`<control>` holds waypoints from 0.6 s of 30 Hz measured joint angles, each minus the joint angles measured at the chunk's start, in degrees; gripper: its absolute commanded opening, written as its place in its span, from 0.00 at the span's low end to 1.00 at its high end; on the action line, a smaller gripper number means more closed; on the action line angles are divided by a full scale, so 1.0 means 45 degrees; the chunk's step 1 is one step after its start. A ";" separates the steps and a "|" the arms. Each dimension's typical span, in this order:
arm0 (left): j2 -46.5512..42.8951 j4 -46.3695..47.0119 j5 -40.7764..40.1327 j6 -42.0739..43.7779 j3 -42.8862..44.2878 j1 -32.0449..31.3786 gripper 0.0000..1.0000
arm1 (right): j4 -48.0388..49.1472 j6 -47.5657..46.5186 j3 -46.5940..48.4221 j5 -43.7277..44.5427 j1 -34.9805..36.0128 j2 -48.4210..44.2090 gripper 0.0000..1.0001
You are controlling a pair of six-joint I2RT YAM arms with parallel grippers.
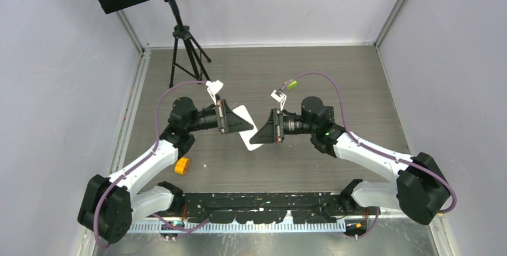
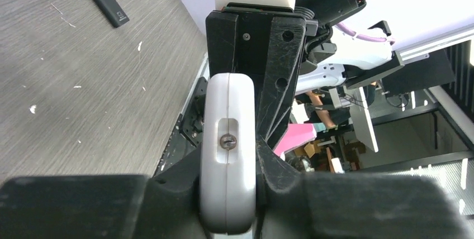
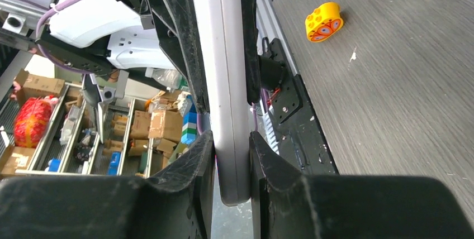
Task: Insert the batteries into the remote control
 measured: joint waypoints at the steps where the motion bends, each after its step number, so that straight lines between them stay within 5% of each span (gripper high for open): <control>1: 0.0083 -0.0010 -0.0005 0.0049 0.0044 -0.0010 0.44 | -0.0151 -0.0107 0.0000 0.0083 -0.0010 -0.0053 0.00; 2: 0.0165 -0.0078 -0.0083 0.0170 0.0097 -0.0034 0.64 | -0.0369 -0.0277 0.0000 0.0238 -0.0015 -0.0146 0.00; 5: 0.0359 -0.1098 -0.0602 0.0879 0.0418 -0.0350 0.97 | -0.1161 -0.0748 0.0039 0.1773 -0.0068 -0.0481 0.00; 18: -0.0675 -0.7737 -0.6581 0.4435 0.2501 0.0102 1.00 | -0.9471 -0.4129 0.1846 0.9374 -0.0423 -0.1122 0.00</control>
